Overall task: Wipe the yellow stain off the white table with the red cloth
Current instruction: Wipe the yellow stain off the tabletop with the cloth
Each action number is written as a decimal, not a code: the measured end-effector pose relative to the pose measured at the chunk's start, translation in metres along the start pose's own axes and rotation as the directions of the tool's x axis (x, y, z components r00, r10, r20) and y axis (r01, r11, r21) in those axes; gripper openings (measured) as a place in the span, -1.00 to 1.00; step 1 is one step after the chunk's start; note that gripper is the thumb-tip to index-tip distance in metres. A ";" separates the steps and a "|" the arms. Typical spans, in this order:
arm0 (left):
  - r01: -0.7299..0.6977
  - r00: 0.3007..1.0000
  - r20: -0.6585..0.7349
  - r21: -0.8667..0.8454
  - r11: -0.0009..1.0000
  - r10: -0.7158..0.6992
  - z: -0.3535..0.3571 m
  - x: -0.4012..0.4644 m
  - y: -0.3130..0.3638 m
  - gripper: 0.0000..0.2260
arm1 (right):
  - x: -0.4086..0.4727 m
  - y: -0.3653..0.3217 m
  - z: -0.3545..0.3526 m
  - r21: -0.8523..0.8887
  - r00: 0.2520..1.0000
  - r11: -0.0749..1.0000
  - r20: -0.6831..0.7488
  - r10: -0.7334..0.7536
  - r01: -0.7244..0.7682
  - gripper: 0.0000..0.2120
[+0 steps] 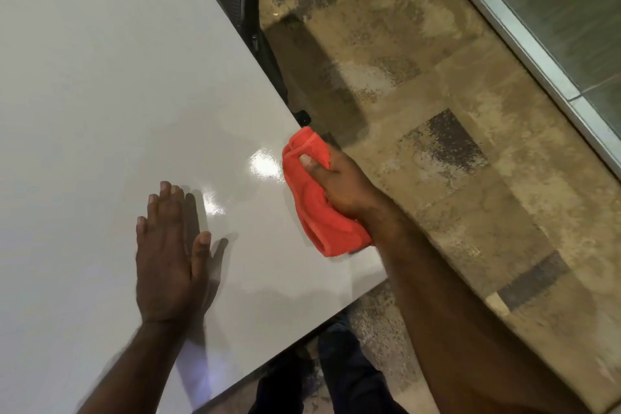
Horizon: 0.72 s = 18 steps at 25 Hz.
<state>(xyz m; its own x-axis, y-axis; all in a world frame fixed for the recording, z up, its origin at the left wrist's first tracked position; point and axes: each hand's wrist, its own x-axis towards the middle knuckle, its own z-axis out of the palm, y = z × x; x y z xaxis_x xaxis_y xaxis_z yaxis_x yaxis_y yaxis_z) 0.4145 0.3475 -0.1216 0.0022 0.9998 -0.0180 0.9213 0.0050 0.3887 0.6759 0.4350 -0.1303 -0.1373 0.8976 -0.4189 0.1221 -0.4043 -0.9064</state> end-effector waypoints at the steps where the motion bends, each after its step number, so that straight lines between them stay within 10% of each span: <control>1: -0.006 1.000 0.001 -0.001 1.000 0.006 -0.001 0.000 0.001 -0.44 | 0.007 -0.003 0.002 0.010 1.000 1.000 0.007 -0.007 0.007 -0.82; 7: -0.021 1.000 -0.019 0.001 1.000 0.021 -0.001 0.000 0.001 -0.46 | 0.033 -0.022 0.011 -0.288 0.995 0.952 0.030 -0.096 0.100 -0.50; 13: -0.013 0.999 -0.032 -0.010 1.000 0.013 -0.003 -0.001 0.001 -0.47 | 0.034 -0.033 0.034 -0.857 0.963 0.474 0.083 -0.255 0.200 -0.36; 18: 0.000 0.999 -0.035 -0.021 1.000 -0.001 -0.004 -0.001 0.003 -0.42 | 0.034 -0.038 0.042 -0.925 0.965 0.344 0.074 -0.253 0.161 -0.36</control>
<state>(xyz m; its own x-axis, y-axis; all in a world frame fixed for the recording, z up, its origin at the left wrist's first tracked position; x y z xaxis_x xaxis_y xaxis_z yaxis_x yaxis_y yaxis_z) 0.4153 0.3469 -0.1165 -0.0122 0.9998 0.0140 0.9131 0.0054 0.4077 0.6250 0.4738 -0.1121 -0.2358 0.9552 -0.1790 0.9293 0.1677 -0.3292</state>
